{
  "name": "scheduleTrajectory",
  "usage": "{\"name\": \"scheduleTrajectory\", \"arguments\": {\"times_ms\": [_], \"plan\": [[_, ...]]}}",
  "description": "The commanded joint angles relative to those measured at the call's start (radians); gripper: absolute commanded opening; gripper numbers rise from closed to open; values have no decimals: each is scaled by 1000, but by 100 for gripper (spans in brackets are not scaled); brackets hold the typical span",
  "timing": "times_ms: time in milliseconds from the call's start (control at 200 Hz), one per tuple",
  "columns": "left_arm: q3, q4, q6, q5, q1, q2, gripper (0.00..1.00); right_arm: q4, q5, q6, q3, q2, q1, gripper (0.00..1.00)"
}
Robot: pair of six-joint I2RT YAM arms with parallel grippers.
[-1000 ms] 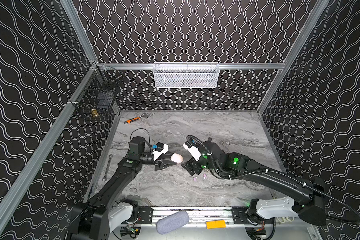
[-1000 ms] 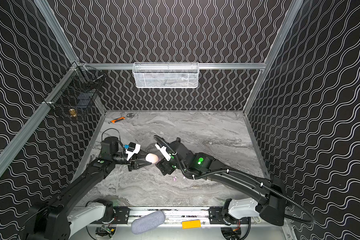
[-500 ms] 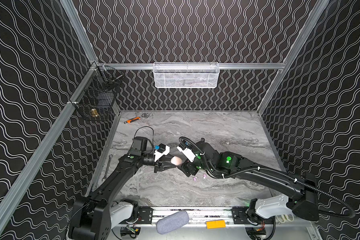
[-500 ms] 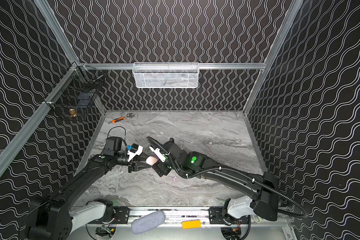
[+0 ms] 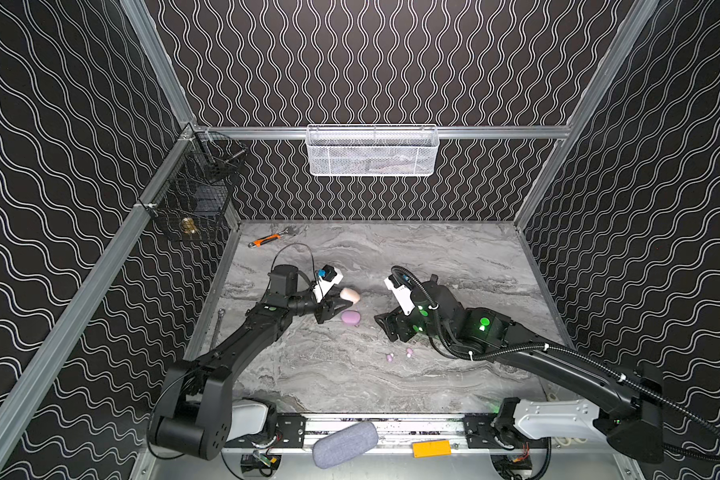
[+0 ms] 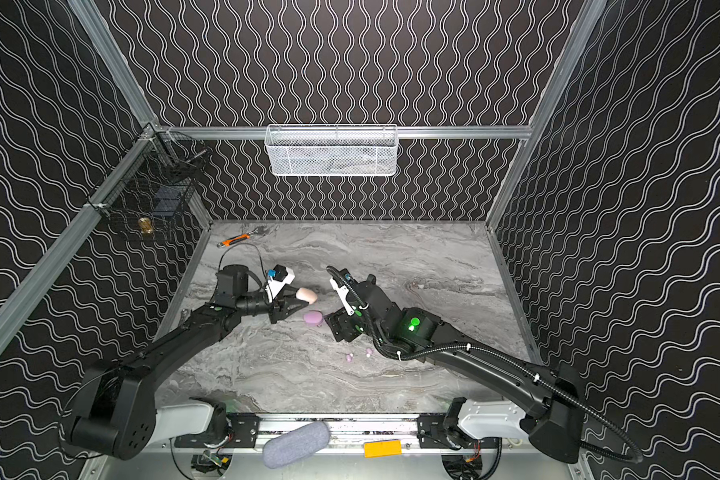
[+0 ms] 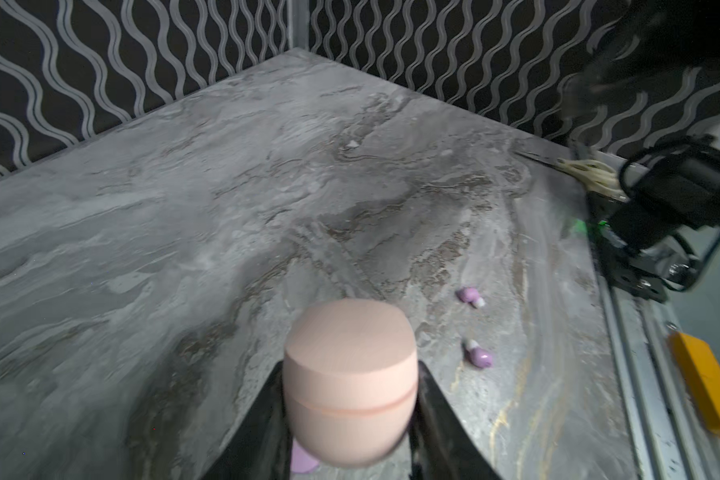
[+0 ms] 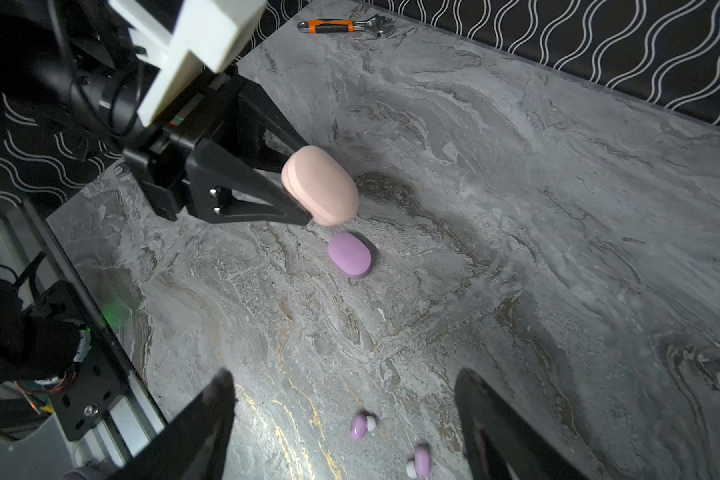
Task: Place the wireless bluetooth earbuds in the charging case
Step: 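Carry the closed peach case with the left gripper farther from the robot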
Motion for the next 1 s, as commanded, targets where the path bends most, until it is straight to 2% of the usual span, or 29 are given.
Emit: {"name": "scheduleTrajectory", "arguments": {"times_ms": [0, 95, 235, 481, 726, 996], "plan": [[56, 105, -116, -216, 2, 59, 0, 50, 36, 57, -22, -25, -1, 85], [99, 105, -156, -293, 1, 112, 0, 69, 40, 70, -43, -49, -1, 85], [157, 92, -221, -465, -13, 173, 0, 83, 86, 100, -63, -87, -1, 85], [179, 85, -269, -562, -56, 197, 0, 96, 119, 139, -122, -125, -1, 88], [105, 133, -341, -667, -145, 174, 2, 86, 118, 146, -134, -150, -1, 89], [84, 135, -394, -747, -153, 218, 3, 83, 111, 155, -152, -176, -1, 89]]}}
